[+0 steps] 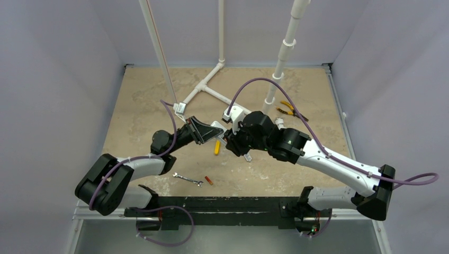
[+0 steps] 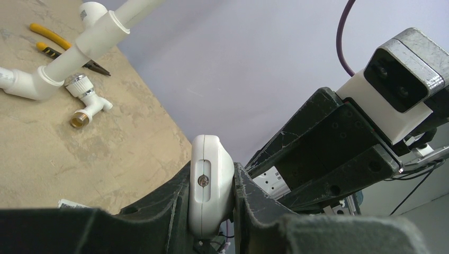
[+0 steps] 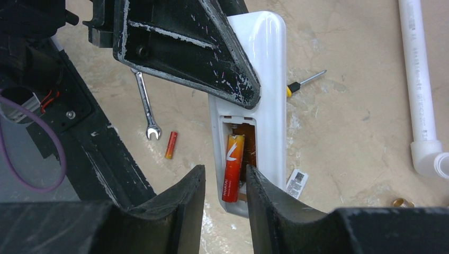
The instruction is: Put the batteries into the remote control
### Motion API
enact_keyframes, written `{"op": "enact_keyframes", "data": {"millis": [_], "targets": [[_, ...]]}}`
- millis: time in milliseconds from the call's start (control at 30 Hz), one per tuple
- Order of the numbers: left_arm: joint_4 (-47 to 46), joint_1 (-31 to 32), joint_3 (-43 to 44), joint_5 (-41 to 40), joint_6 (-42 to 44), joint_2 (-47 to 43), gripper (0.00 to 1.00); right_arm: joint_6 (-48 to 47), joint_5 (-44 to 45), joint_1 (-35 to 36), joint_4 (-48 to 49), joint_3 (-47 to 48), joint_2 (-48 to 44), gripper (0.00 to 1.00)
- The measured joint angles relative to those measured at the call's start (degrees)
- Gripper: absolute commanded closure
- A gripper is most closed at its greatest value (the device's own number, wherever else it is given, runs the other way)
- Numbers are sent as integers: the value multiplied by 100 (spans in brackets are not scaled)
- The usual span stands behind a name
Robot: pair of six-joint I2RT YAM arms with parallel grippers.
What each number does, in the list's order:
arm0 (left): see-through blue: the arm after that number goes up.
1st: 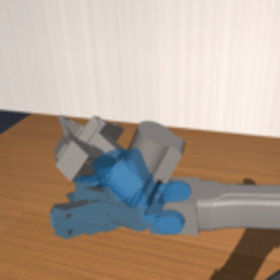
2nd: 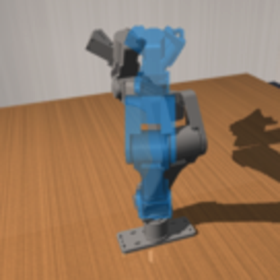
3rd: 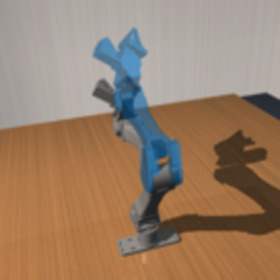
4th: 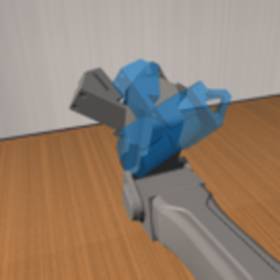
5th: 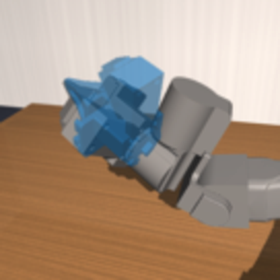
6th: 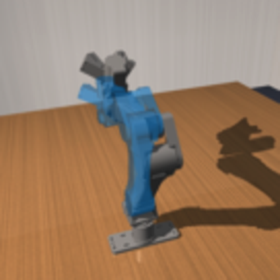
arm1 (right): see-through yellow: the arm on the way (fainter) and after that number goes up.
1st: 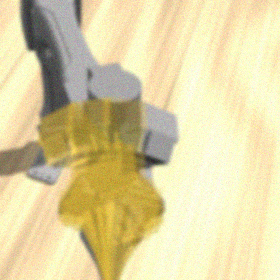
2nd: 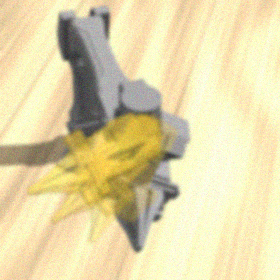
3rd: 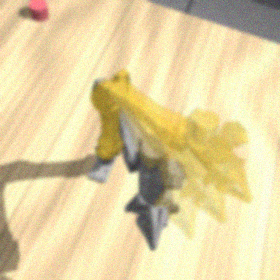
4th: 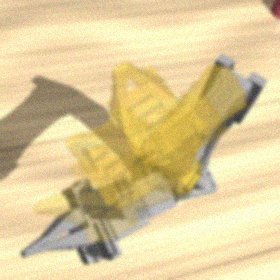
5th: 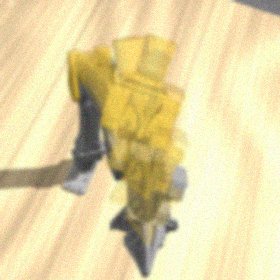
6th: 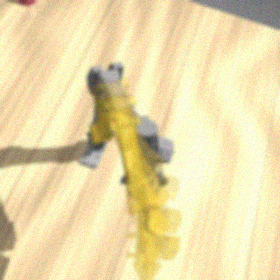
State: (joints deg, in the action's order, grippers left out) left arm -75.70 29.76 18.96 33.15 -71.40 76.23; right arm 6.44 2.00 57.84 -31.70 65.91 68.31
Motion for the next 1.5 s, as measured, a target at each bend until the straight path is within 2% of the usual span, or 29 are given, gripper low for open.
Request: {"op": "enact_keyframes", "data": {"millis": [367, 900, 1100, 1367, 1500], "targets": [[-4, 7, 0, -55, -105, 131, 100, -7, 109, 0, -2, 0, 0, 64], [-7, 118, 0, 4, -356, 435, 100, -181, 166, -17, 13, 0, -63, 54], [-24, 125, -81, 155, -540, 479, 100, -1200, -221, -81, -22, 0, -619, 57], [-20, 138, -409, 350, -730, 455, 100, -2741, -1596, -605, -190, -341, -1266, 54], [-28, 142, -511, 428, -769, 350, 100, -3523, -2212, -649, -426, -522, -1357, 56]]}}
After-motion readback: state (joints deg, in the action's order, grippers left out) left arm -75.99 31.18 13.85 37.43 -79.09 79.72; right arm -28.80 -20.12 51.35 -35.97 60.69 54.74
